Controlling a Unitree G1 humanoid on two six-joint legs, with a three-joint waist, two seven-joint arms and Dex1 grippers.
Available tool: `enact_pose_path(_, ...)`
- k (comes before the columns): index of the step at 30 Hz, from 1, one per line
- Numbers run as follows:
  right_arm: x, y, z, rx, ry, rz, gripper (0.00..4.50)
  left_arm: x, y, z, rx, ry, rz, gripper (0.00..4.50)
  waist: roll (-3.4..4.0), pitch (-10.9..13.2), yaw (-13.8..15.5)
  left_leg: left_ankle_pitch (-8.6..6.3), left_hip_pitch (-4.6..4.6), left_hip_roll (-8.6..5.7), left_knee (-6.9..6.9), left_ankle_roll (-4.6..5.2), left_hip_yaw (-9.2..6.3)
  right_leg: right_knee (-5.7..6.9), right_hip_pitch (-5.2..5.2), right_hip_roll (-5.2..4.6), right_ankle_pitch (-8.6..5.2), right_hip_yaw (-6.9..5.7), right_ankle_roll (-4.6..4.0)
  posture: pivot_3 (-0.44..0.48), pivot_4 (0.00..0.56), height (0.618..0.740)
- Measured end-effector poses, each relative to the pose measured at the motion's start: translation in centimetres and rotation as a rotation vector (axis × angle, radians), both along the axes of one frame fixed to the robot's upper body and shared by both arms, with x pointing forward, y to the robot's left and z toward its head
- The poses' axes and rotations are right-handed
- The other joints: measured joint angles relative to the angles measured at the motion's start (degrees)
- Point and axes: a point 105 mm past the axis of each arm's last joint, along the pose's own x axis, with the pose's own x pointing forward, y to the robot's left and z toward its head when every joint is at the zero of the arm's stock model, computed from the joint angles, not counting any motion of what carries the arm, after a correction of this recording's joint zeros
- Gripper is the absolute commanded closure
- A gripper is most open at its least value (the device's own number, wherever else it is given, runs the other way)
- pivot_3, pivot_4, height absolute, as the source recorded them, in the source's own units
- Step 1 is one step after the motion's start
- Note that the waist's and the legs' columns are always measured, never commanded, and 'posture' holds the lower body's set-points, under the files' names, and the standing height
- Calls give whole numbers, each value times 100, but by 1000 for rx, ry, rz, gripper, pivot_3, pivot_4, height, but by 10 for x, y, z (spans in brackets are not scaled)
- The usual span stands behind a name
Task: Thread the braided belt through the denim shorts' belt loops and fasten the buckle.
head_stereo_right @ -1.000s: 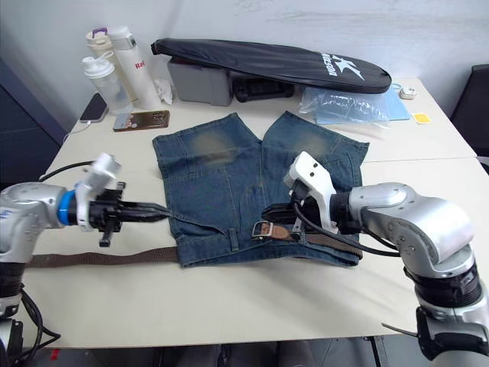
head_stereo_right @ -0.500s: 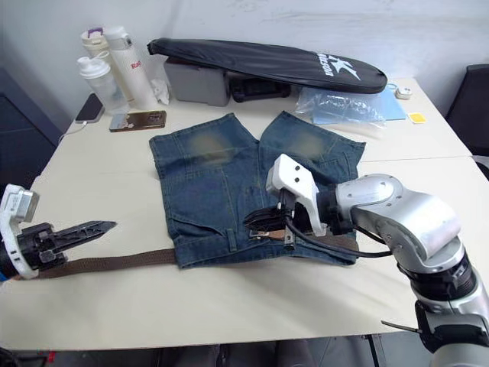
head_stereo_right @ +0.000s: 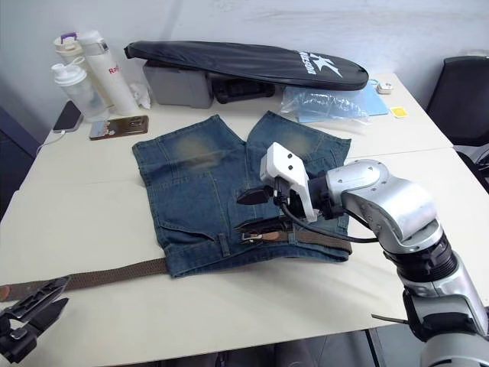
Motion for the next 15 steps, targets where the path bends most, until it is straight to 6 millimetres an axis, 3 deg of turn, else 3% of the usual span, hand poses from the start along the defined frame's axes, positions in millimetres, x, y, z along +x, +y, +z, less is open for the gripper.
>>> enact_pose_path(2,3,-1,0,-4,-12,-18,76,5,-1,-14,-33,39,86,0,13,1,52,-18,1,-2,13,25,4,-1,4,-1,-4,8,-8,0,150,740)
enact_pose_path(7,9,-2,0,-8,-40,-59,76,33,1,-20,-76,35,197,0,-6,7,224,-4,-5,4,33,7,-10,7,2,14,-38,3,-71,0,150,740)
enact_pose_path(15,12,-11,5,-34,-75,-127,76,69,10,-27,-172,33,286,0,28,-2,230,4,-6,-1,56,0,-2,19,12,12,-23,5,-58,0,150,740)
